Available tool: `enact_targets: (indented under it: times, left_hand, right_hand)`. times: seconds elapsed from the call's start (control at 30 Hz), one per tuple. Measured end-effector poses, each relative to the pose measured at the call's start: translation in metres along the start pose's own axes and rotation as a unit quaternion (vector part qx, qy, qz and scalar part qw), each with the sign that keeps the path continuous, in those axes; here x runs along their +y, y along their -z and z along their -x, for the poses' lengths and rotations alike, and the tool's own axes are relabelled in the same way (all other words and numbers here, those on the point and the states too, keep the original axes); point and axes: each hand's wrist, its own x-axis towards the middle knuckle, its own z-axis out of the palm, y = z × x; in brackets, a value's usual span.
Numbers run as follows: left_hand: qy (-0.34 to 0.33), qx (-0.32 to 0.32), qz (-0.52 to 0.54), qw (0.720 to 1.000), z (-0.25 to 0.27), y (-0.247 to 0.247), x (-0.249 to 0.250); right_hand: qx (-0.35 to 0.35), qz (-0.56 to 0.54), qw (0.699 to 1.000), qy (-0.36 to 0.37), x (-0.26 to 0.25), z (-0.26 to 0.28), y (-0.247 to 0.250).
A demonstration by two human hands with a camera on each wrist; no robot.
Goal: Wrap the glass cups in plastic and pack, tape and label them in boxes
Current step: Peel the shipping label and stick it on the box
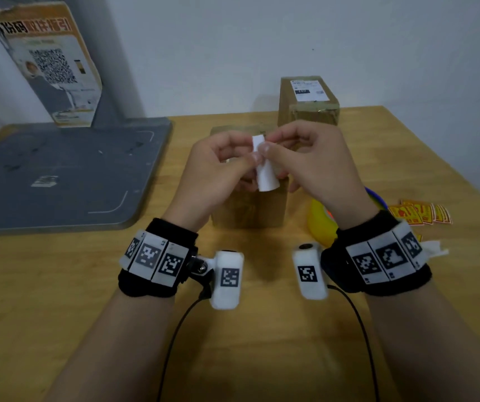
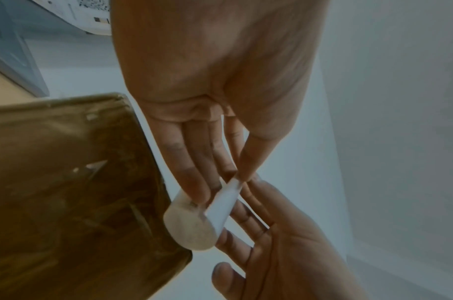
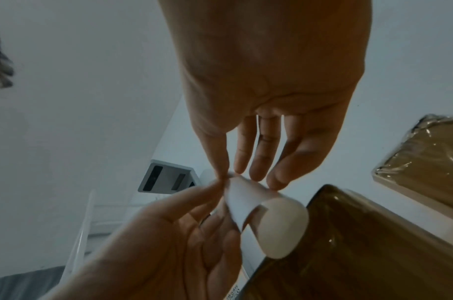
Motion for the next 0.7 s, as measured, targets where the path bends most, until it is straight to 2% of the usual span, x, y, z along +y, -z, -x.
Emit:
enact_targets:
  times: [0.47,0.7]
  left_hand:
    - [0.059,-0.046,0.139,0.987,-0.0013,0.0008,-0.0027]
    - [0.072,-0.029,0.184,0.98,-0.0044,0.0005,-0.0071]
  right_hand:
    - [-0.012,-0.013,1.0,0.0,-0.0066,0.0033,0.0043]
    - [-0.007,-0.022,1.0,0.006,-0.0103,0.0051,0.0049]
